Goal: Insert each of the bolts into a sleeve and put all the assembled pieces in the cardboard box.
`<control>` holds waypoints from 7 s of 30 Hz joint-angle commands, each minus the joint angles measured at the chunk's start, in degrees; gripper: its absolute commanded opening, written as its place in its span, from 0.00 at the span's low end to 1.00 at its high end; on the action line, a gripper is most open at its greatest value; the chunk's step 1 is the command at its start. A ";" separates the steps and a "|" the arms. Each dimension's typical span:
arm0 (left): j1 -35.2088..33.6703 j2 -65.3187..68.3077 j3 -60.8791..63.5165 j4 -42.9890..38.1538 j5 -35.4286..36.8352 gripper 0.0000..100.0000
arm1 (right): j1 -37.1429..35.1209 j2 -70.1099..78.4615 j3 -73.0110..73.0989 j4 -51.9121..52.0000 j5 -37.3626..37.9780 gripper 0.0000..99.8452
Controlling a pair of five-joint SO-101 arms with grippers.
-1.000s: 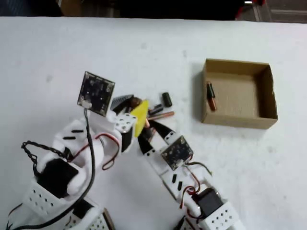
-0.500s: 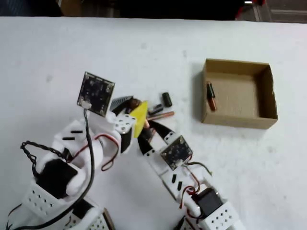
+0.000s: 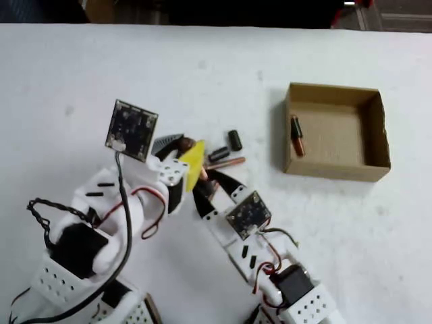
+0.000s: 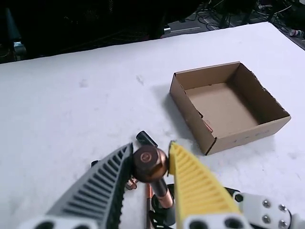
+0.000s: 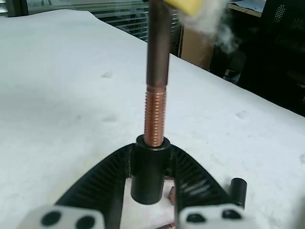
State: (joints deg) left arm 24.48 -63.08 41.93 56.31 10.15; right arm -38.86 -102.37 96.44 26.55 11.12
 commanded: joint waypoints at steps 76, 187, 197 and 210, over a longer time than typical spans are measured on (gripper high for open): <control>3.38 -1.19 6.33 1.85 0.35 0.03 | -0.22 -0.57 0.44 -0.13 1.05 0.02; -23.96 -1.63 36.40 -30.15 -7.91 0.02 | 41.36 7.78 -27.52 4.00 0.62 0.02; -26.95 -19.03 40.44 -23.74 -2.99 0.02 | 41.63 43.21 -48.00 4.88 1.05 0.02; -26.77 -39.60 50.81 -21.45 -8.18 0.02 | 44.79 74.07 -66.64 5.23 1.14 0.02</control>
State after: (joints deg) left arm -2.15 -99.91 92.66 35.03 5.14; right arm 3.87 -31.87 36.48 31.65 11.47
